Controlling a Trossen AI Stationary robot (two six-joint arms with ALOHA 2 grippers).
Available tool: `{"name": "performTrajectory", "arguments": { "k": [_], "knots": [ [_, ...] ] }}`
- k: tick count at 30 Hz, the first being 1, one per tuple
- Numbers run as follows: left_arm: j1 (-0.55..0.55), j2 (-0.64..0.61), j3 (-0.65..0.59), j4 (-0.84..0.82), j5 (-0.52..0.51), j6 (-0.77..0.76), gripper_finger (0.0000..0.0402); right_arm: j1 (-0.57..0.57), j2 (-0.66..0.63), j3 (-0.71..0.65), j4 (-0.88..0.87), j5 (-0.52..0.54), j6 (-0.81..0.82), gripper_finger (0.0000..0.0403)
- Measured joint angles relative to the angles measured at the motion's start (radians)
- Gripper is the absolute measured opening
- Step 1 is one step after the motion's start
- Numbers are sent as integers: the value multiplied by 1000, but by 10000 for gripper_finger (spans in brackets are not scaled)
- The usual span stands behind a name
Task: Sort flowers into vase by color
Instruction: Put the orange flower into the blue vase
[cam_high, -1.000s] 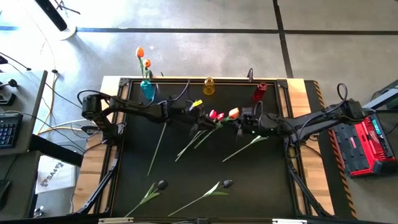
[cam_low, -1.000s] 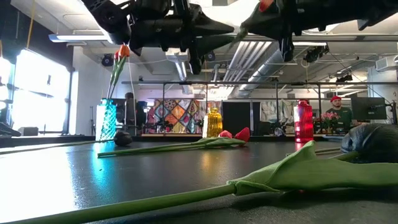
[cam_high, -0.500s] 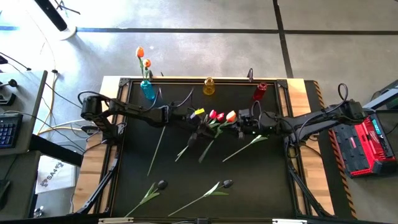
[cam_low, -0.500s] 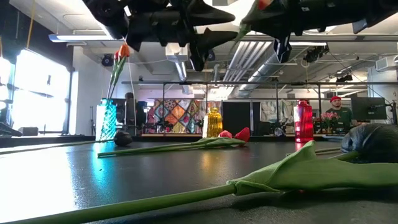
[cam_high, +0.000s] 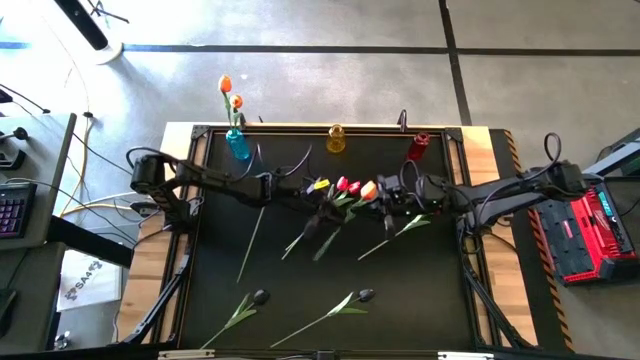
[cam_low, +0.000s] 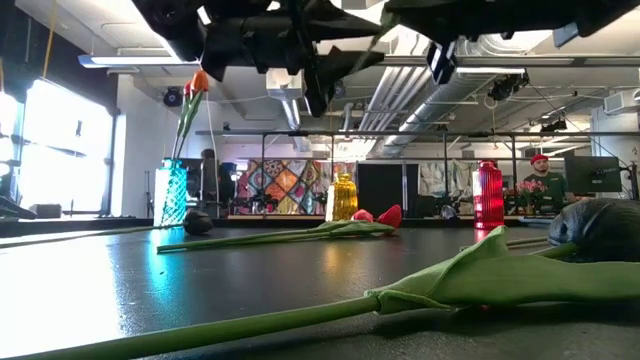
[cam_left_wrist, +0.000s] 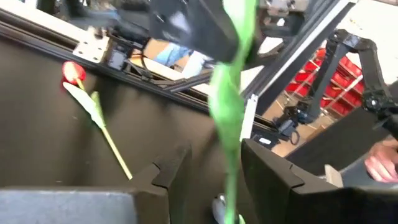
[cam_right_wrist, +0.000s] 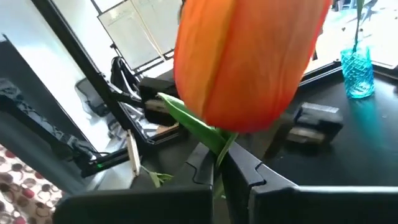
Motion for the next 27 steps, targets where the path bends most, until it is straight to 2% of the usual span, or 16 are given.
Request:
{"name": "performTrajectory", "arguments": {
  "k": [4,10,13,27],
  "knots": [
    [-7,0,0,3,20,1,88,-9,26,44,-48,-23,-6,0],
    [-7,0,0,3,66,-1,12,-7,36,58,-67,-73,5,0],
    [-7,1,0,1,98,-2,10,-7,36,58,-68,-99,21,0],
    [-41,1,2,5,95,0,1,-6,37,58,-70,-117,50,1]
  ]
}}
